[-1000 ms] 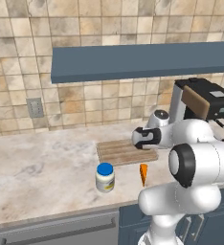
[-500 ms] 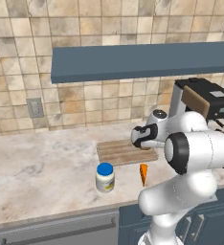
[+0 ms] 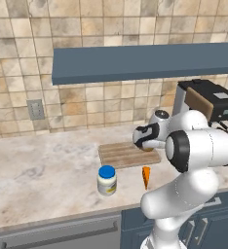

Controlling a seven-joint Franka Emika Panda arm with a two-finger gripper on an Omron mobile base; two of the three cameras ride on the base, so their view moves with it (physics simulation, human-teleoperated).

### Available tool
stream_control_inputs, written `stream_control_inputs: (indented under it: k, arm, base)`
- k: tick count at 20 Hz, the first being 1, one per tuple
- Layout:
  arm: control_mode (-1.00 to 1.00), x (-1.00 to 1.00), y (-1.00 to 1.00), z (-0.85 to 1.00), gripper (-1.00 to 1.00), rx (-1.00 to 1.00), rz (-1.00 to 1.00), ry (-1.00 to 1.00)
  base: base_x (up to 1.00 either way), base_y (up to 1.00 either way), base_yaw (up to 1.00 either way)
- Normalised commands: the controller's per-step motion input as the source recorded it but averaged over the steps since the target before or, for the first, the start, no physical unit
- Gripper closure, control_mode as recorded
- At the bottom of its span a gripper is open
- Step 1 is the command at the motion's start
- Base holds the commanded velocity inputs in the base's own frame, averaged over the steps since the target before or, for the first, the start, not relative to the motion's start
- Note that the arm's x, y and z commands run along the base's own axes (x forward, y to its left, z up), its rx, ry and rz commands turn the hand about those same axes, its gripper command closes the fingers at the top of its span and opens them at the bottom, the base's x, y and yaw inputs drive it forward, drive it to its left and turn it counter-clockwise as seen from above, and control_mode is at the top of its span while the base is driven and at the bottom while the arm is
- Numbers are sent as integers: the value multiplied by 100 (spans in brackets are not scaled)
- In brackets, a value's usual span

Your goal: Retrieve the reheated potato from the microwave, then place the potato, cheese, and condiment on the cutting board.

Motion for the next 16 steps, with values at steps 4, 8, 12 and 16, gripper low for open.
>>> stream_control_inputs:
  k: [4, 8, 12, 16]
  arm:
    - [-100, -13, 0, -25, 100, 0, 0, 0]
    - [-100, -13, 0, -26, -100, 0, 0, 0]
    - [-100, -18, 0, -18, -100, 0, 0, -1]
    - [-100, -19, 0, -3, -100, 0, 0, -2]
  base:
    - [0, 0, 0]
    - [0, 0, 0]
    - [0, 0, 0]
    - [0, 0, 0]
